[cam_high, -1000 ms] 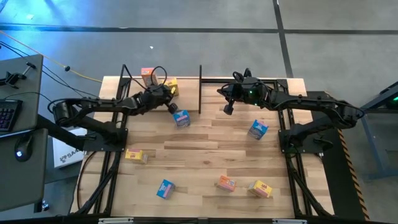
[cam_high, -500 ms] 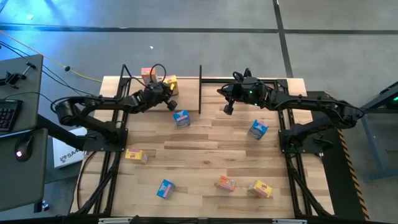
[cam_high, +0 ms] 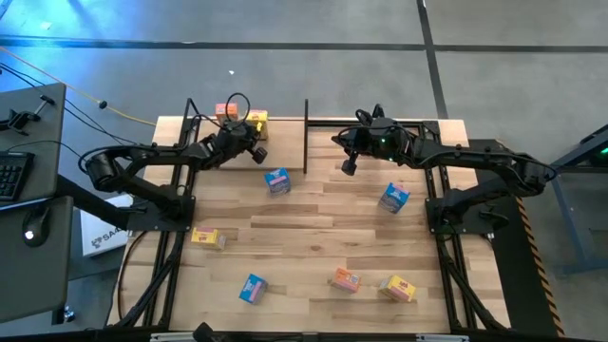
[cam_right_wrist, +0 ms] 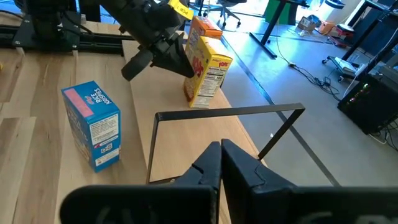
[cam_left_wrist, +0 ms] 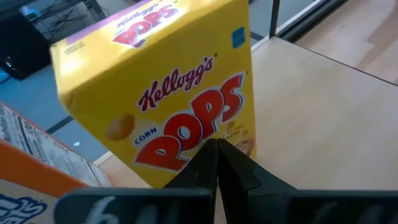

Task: Stack cereal on shelf
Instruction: Put the top yellow cereal box on the shelf

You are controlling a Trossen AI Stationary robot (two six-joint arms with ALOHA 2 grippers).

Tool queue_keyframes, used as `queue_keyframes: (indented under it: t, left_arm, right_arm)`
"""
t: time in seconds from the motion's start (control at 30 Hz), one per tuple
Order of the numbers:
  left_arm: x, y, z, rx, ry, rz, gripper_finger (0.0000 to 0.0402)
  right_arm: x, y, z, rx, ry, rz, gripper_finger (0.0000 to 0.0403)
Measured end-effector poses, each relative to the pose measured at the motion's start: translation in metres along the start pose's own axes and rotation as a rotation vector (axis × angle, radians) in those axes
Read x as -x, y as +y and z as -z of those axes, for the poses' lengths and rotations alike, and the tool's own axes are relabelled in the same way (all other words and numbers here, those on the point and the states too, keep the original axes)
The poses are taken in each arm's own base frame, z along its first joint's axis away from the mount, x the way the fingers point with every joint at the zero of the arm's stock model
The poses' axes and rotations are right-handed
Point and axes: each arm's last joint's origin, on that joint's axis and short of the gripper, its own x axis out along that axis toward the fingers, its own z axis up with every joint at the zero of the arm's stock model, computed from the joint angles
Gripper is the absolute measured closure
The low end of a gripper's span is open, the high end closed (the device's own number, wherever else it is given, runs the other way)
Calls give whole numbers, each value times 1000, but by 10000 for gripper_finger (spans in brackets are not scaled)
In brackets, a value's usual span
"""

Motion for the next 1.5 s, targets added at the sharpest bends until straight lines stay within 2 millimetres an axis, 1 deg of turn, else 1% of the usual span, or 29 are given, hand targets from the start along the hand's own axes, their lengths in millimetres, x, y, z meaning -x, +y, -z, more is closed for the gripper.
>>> queue_keyframes:
  t: [0.17,0.37,0.5,0.63,0.8,0.93,1.07,1.13,1.27,1.4,1.5]
  left_arm:
    - [-1,2,0,-15,-4,20,401]
    - [1,-5,-7,-5,-71,190,401]
    - [-2,-10,-5,0,-79,210,401]
    - [-10,-12,-4,16,-97,195,401]
    - [-19,-9,-1,53,-103,115,401]
    - [-21,-4,-1,69,-103,67,401]
    - [-22,-1,-1,67,-107,55,401]
    - [-21,-1,-1,50,-103,69,401]
    - [-10,-5,-4,21,-80,99,401]
    - [0,-4,0,-9,-4,40,401]
    - [-1,0,5,-17,45,1,401]
  right_arm:
    - [0,0,0,0,0,0,403]
    - [0,0,0,0,0,0,403]
    - [0,0,0,2,0,0,403]
    - [0,0,0,3,0,-1,403]
    - [0,0,0,3,0,0,403]
    - [0,0,0,3,0,0,403]
    - [0,0,0,3,0,-1,403]
    - [0,0,0,3,0,0,403]
    - [0,0,0,3,0,0,403]
    - [0,0,0,3,0,0,403]
    - [0,0,0,3,0,-1,403]
